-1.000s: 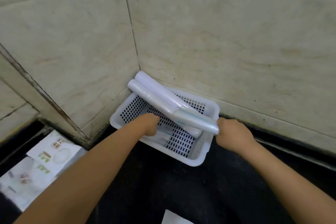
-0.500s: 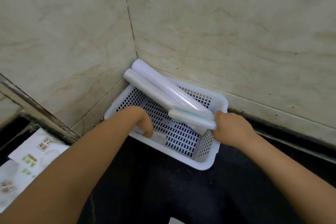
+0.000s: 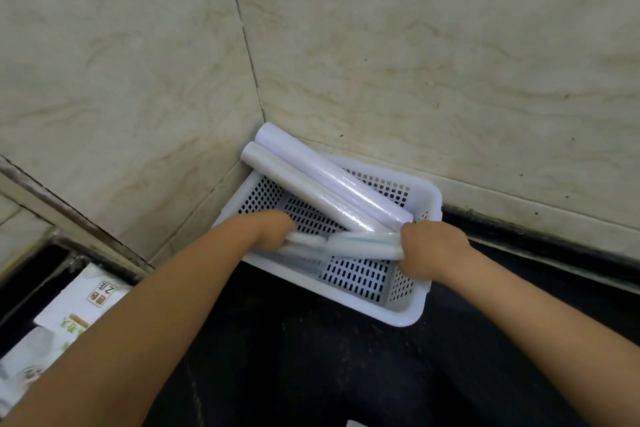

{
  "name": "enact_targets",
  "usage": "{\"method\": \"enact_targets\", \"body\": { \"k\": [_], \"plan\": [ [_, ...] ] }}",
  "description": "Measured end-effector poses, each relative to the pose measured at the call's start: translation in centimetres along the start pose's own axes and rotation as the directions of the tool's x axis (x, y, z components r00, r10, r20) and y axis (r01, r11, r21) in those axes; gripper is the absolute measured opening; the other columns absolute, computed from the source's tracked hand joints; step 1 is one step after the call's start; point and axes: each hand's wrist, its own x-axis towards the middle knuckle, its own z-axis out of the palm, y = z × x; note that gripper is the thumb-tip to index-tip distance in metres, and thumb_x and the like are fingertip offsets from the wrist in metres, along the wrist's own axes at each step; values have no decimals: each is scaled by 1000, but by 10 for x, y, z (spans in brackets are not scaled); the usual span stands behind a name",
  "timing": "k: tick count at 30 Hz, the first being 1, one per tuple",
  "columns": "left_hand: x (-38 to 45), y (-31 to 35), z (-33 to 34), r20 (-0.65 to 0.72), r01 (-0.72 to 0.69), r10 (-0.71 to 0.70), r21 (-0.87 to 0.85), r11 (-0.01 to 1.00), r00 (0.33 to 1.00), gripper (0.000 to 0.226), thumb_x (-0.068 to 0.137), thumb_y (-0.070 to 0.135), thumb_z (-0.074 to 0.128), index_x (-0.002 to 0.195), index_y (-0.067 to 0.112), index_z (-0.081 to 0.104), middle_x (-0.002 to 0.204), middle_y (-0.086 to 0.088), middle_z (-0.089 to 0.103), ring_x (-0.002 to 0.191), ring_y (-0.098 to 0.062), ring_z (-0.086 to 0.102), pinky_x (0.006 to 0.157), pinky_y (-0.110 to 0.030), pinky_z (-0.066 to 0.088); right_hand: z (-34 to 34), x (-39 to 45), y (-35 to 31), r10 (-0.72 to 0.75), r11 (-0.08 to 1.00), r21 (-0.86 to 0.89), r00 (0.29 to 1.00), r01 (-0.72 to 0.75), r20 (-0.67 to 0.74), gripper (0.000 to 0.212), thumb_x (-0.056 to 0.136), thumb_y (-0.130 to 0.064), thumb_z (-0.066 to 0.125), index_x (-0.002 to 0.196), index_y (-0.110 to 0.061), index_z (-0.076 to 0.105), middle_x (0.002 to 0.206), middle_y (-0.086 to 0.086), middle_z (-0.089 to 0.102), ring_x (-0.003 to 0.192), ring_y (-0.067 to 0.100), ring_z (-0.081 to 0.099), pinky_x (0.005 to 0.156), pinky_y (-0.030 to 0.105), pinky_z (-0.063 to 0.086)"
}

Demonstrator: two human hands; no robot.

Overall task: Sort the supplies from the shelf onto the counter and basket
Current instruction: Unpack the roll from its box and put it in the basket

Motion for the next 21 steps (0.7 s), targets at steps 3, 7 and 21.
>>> {"method": "enact_targets", "body": {
  "k": [3,7,21],
  "plan": [
    [-13,-6,-3,-282,-4,-13,-59,998,959,42,89,4,45,56,24,28,64,7,39,78,-21,47,67,-29,35,-7,1,-2,58,998,39,998,-59,28,11,87,-25,49,82,-17,44,63,-6,40,53,9,40,42,20,29],
    [-25,-9,3,-595,5,-154,-243,970,789,18,84,-2,47,77,12,54,93,-11,60,86,-32,59,60,-31,35,-12,-2,-2,119,993,-24,991,-117,57,18,87,-25,47,72,-17,43,63,-6,40,52,8,39,42,20,28],
    [-28,-19,9,-406,-64,75,40,997,911,18,85,3,50,99,9,59,107,-13,64,98,-27,59,82,-33,44,34,50,-95,-180,984,-10,975,180,-129,49,90,-29,50,128,-1,37,123,16,52,110,28,53,88,33,47]
  ]
}}
